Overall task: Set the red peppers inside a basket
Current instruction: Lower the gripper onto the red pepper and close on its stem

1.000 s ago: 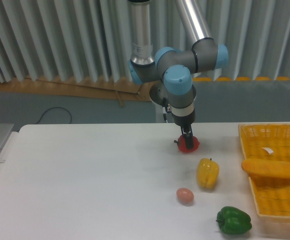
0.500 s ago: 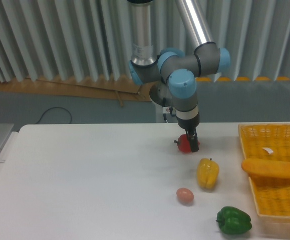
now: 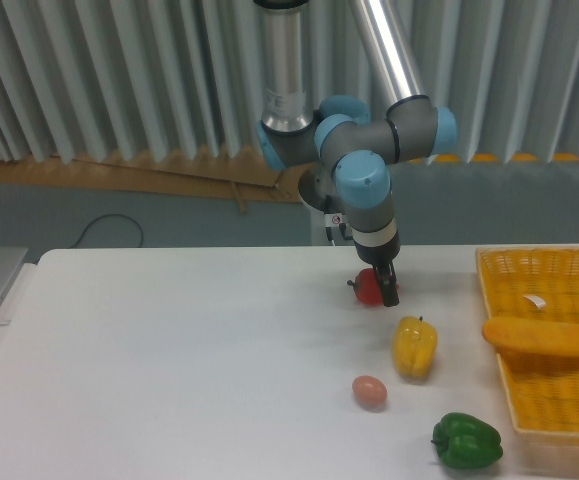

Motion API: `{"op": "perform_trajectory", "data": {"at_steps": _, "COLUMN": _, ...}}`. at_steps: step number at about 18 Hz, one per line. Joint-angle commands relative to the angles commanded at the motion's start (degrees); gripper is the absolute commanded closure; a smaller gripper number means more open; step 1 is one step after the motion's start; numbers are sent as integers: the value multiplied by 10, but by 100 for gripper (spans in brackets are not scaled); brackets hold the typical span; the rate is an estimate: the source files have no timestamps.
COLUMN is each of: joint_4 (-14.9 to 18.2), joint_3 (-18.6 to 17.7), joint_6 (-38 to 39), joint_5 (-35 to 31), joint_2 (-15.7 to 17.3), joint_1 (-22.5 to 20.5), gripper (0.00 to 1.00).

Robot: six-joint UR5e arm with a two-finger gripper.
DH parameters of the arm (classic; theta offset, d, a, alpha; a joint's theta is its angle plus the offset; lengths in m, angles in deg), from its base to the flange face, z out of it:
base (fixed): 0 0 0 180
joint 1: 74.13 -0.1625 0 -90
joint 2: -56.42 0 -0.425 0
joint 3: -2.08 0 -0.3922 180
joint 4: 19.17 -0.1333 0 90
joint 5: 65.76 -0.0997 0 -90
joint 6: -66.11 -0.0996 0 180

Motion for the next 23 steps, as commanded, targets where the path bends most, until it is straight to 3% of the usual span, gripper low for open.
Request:
{"op": "perform_trajectory", "data": {"at_steps": 6, "joint_4": 6, "joint_3": 13, "joint_6": 23, "joint_5": -1, "joint_2": 19, "joint_1": 25, "gripper": 0}}
{"op": "perform_trajectory", "data": {"at_steps": 23, "joint_4": -4, "joint_3": 5, "joint_6": 21, "joint_5": -52, "joint_2": -5, "joint_1": 41, "gripper": 0}}
